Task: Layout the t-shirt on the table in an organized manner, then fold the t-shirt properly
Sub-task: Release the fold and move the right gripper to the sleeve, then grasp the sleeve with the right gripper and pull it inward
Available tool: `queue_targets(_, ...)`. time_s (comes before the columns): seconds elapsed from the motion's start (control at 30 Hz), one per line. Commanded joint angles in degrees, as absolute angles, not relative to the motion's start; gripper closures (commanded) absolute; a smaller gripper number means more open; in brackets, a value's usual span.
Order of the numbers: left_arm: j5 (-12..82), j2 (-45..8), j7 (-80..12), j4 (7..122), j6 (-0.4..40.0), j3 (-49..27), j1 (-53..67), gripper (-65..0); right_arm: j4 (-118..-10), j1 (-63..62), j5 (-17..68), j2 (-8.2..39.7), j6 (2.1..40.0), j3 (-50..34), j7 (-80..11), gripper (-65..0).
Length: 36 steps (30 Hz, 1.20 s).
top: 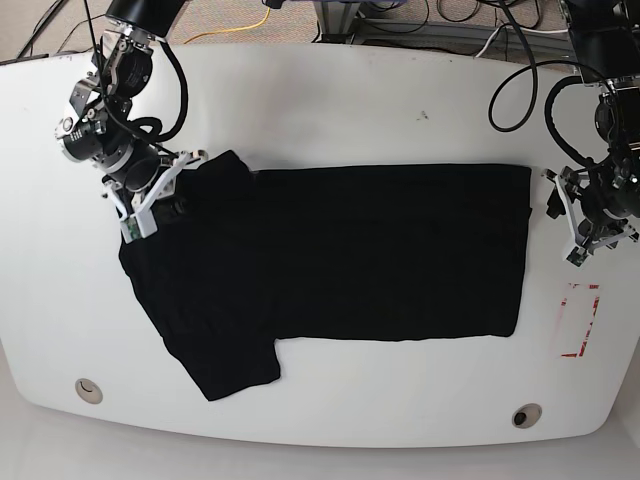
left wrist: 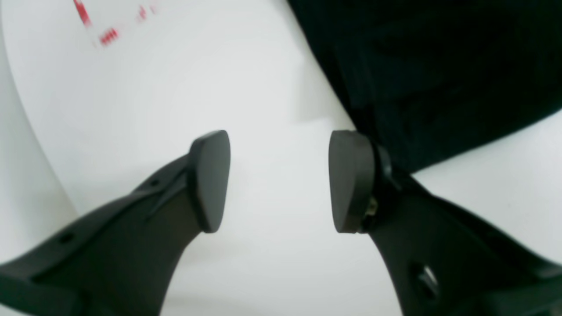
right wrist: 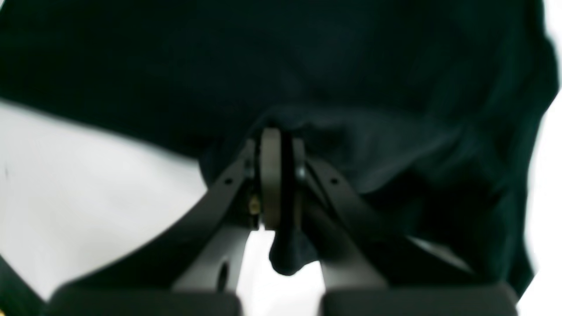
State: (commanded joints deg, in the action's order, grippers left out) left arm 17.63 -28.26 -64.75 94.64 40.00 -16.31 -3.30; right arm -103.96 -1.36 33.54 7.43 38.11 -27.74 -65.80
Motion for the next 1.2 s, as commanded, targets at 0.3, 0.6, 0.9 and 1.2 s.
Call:
queue_targets(0.3,17.63,-28.26,-64.84,94.9,40.0,-16.31,-1.36,-33.2,-87.69,-10.95,33.54,9.63,38.11,-27.12,-60.7,-5.5)
queue_targets(0.6,17.63,-28.26,-64.66,94.9,40.0,-16.31,0.84,-33.2,-79.34,-16.48,33.54,13.23,38.11,-19.56,-55.52,-58.3)
queue_targets(0.9,17.63,-28.26,-64.66,94.9,40.0,-16.31,0.66,-33.2,-91.65,-11.12,33.63,16.31,38.11,-19.56,-60.26,-65.0)
queue_targets(1.2,17.63,-28.18,-64.66,98.24,40.0,-16.31,0.84,-33.2,-96.31,-2.07,33.45,20.44,38.11,-19.38,-58.42,-65.0)
